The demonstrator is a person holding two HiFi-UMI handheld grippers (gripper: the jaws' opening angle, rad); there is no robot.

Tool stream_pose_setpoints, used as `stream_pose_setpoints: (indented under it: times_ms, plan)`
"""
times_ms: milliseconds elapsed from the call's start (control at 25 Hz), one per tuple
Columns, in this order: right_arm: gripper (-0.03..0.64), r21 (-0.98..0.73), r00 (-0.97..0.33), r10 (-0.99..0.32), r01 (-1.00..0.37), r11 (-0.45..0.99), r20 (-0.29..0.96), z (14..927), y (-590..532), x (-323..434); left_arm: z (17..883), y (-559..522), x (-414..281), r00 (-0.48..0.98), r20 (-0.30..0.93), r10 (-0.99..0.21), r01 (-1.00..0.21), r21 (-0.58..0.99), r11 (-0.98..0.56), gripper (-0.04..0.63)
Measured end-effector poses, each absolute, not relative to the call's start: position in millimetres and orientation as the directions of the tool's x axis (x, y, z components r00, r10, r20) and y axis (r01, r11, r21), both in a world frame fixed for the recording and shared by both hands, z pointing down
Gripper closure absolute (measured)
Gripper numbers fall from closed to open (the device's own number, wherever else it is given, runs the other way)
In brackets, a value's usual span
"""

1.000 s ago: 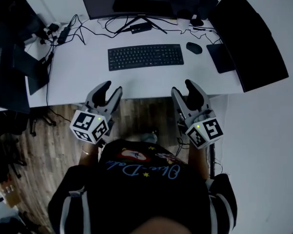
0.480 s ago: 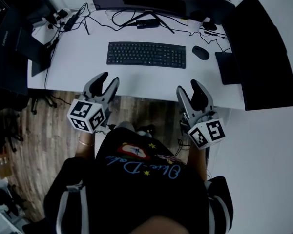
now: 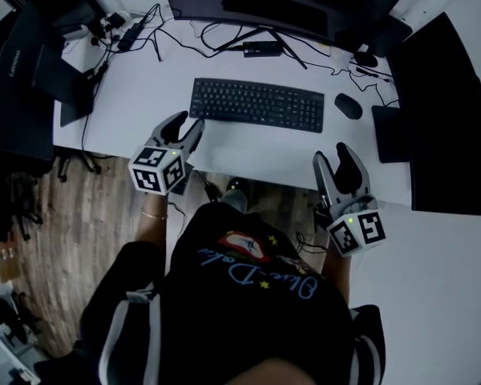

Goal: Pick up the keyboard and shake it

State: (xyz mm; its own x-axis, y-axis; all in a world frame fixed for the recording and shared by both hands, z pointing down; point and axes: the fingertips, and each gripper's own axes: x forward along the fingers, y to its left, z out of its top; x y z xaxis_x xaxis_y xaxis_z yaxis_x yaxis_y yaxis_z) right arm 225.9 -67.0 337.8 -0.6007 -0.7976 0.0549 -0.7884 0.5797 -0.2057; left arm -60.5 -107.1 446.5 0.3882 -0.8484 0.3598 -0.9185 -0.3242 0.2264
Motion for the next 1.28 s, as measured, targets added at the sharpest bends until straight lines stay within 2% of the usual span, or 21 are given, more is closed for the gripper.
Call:
stream_pose_setpoints:
  times_ms: [240,760,1080,1280]
  plan:
    - [0.426,-0.198,-0.568,-0.82,-0.814,0.546,0.071,337,-108,227,479,-155,-85,0.38,0.416,-0.826,-0.922,0.237,-0.305,0.431]
    - [0.425,-0.18,-0.547,-0.824,-0.834,0.522,0.144,350,-157,205,565,-224,-122,0.455,0.543,-0.706,-0.879,0.402,-0.257,0.394]
    - [0.423,-0.214,-0.53,-0.832,-0.843,0.494,0.164,365,-169,190,596,-240,-123,0.463,0.62,-0.634,-0.876,0.429,-0.221,0.374]
    - [0.422,-0.228,-0.526,-0.828,-0.845,0.484,0.192,379,-166,186,605,-243,-116,0.468,0.663,-0.585,-0.883,0.385,-0.269,0.359]
